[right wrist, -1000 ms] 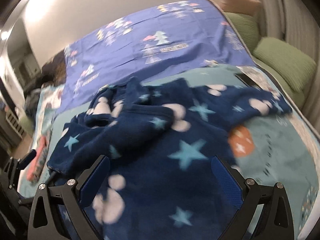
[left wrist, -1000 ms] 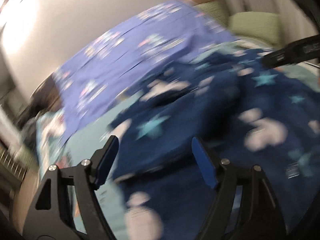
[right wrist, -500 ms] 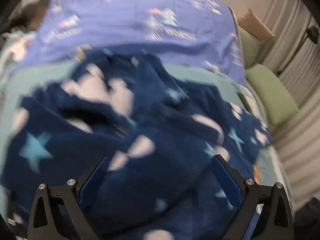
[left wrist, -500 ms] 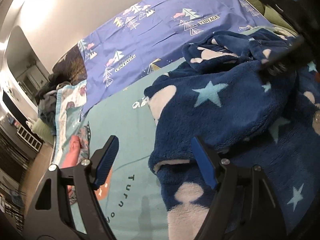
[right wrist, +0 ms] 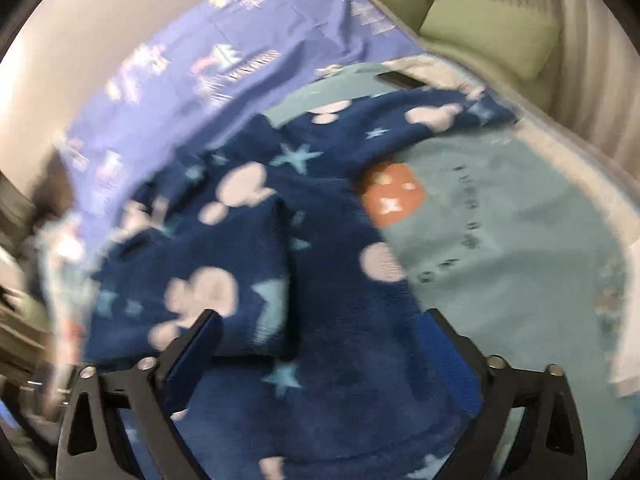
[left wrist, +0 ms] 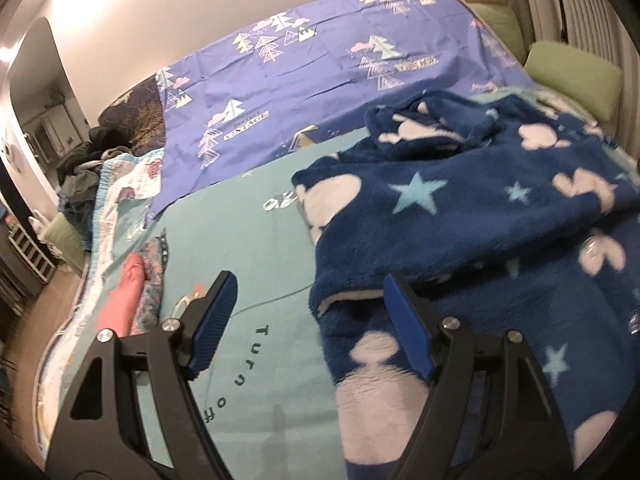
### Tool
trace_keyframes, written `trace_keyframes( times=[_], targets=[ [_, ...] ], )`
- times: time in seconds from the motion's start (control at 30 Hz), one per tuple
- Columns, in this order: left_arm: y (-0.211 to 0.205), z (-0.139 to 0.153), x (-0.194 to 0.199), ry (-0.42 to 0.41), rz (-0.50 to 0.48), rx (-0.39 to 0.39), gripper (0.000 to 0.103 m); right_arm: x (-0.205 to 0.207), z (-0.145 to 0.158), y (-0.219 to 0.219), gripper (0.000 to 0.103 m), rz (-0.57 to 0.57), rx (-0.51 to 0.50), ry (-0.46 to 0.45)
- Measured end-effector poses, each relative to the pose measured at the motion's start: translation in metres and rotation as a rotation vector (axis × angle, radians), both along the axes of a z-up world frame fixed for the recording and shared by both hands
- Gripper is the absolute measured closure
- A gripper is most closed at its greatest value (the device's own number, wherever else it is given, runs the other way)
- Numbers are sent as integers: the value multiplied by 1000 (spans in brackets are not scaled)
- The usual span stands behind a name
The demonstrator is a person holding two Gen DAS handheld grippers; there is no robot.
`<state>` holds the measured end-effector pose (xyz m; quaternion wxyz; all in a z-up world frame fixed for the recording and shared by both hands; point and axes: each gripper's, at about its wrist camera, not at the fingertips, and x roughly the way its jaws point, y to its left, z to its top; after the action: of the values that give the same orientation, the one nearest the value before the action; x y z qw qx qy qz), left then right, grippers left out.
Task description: Fold small clothes
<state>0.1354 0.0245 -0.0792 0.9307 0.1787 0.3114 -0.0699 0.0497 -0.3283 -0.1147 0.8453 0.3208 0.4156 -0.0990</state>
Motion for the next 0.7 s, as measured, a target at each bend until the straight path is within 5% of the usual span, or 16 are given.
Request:
trace_keyframes(
  times=[0.1, 0.37, 0.4, 0.43, 0.47, 0.7],
  targets=[
    [5, 3, 8, 14, 3, -49, 27, 13, -4, 2, 19, 74, 75, -40],
    [26, 2, 29, 70, 66, -175, 27, 80, -30, 4, 19, 209, 87, 5],
    [29, 2, 31, 72, 77, -188, 27, 84, -29, 6, 30, 211, 78, 5],
    [31, 3, 33, 73, 85, -200, 27, 89, -25, 12, 69, 235, 55, 4],
    [34, 4, 35, 75, 91, -215, 27, 92, -21, 17, 94, 266, 37, 7],
    [37, 14, 41, 56, 116, -263, 27, 88, 61, 27, 95, 314, -115, -262]
  ],
)
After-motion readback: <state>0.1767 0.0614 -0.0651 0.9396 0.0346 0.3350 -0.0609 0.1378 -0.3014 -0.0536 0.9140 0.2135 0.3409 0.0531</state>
